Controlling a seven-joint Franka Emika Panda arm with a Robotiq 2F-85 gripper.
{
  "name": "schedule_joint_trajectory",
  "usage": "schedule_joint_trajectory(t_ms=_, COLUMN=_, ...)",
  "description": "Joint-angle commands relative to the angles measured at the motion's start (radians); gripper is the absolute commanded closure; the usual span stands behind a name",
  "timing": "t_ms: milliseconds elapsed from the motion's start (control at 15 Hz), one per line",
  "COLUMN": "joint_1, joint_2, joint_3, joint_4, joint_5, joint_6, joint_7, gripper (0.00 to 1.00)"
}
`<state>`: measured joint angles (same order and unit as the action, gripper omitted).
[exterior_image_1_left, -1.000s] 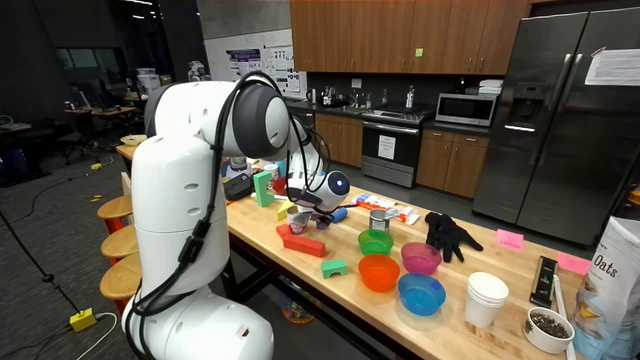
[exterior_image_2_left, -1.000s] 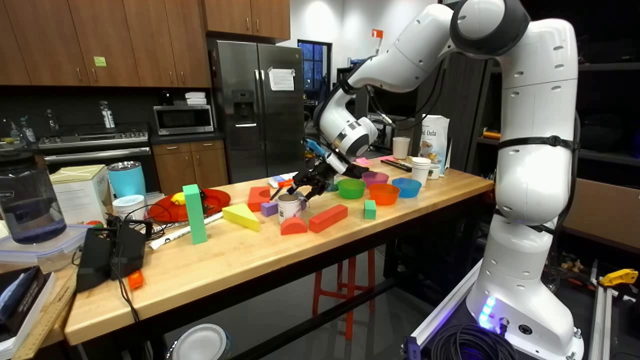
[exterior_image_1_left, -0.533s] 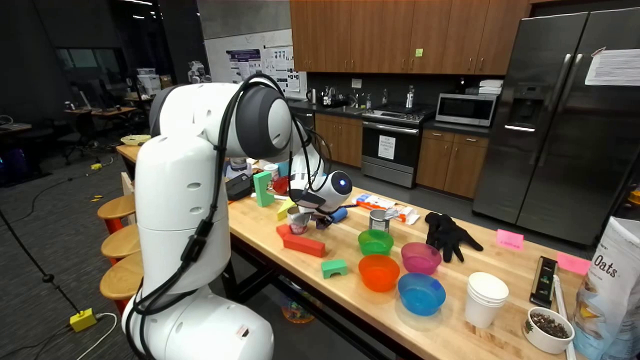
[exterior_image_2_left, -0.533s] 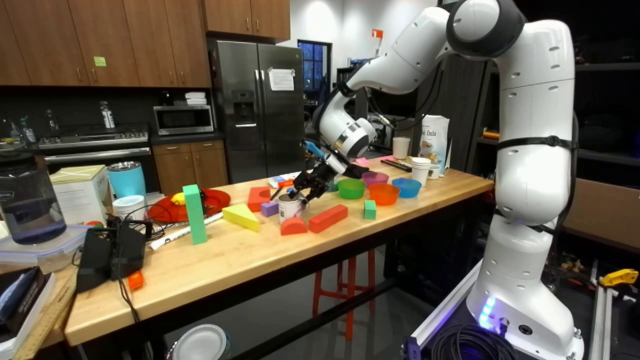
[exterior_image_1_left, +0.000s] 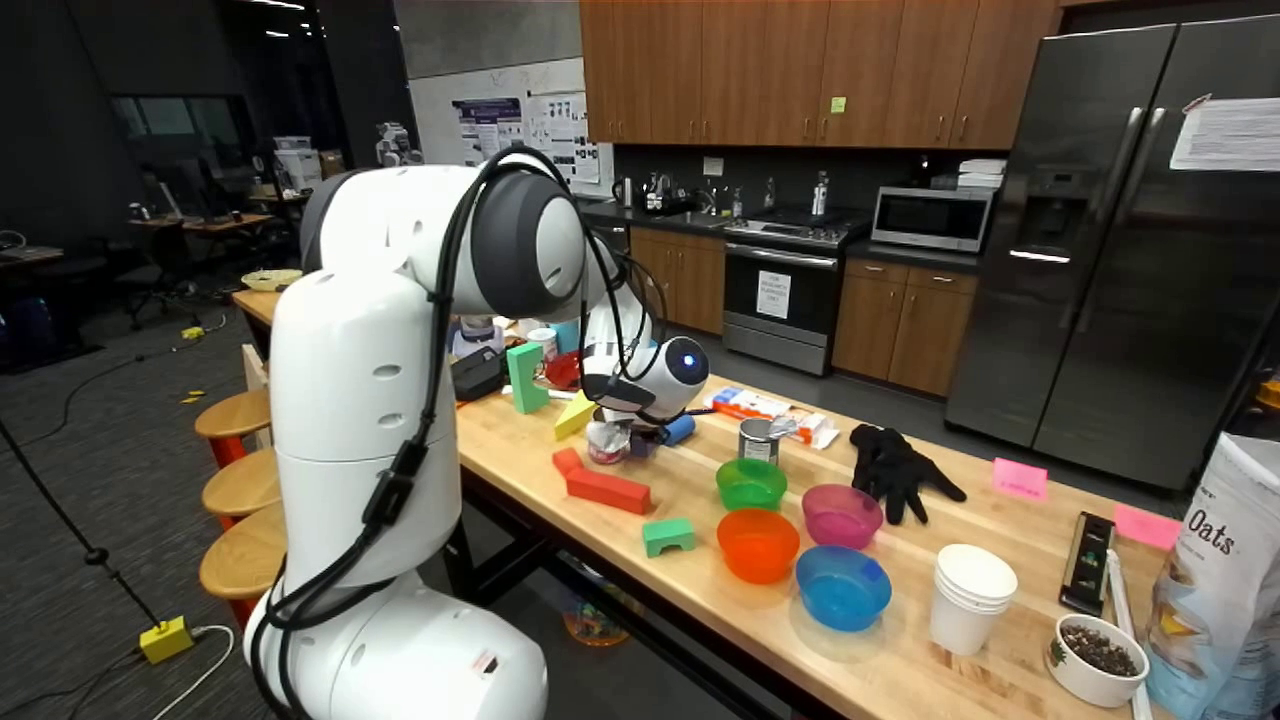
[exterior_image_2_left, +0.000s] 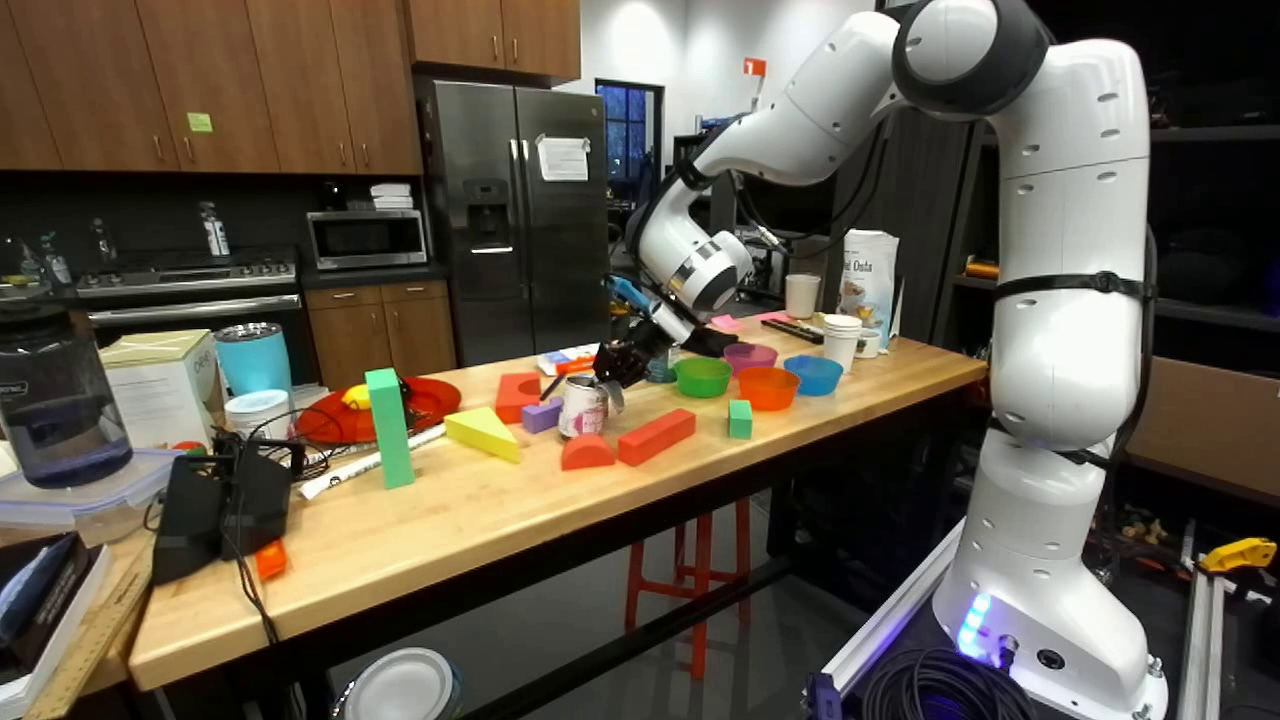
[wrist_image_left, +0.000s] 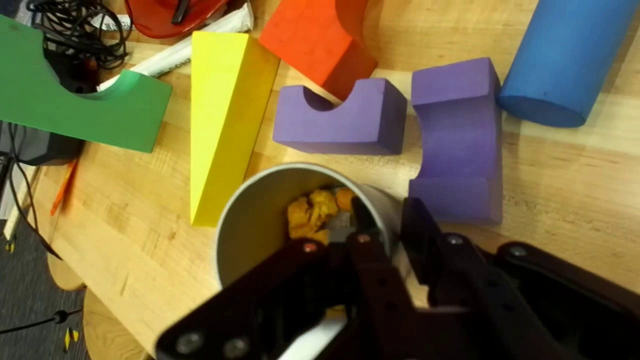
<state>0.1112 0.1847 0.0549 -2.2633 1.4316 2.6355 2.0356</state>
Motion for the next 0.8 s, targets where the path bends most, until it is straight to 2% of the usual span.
schedule_joint_trajectory(t_ms=0, joint_1=-0.001, joint_2=-0.029, joint_3=-0.003, joint_4=-0.011, joint_5=-0.002, joint_6=0.044, joint_7=0.031, gripper=1.0)
schedule_joint_trajectory(t_ms=400, joint_1=0.003, joint_2=-0.12, joint_3=-0.008, joint_4=-0.099, joint_5=0.013, joint_6=0.168, joint_7=0.015, gripper=0.99)
schedule_joint_trajectory(t_ms=733, joint_1=-0.009, joint_2=-0.27, joint_3=0.001, joint_4=-0.236, joint_5=0.115, joint_6=0.308, joint_7=-0.057, gripper=0.99)
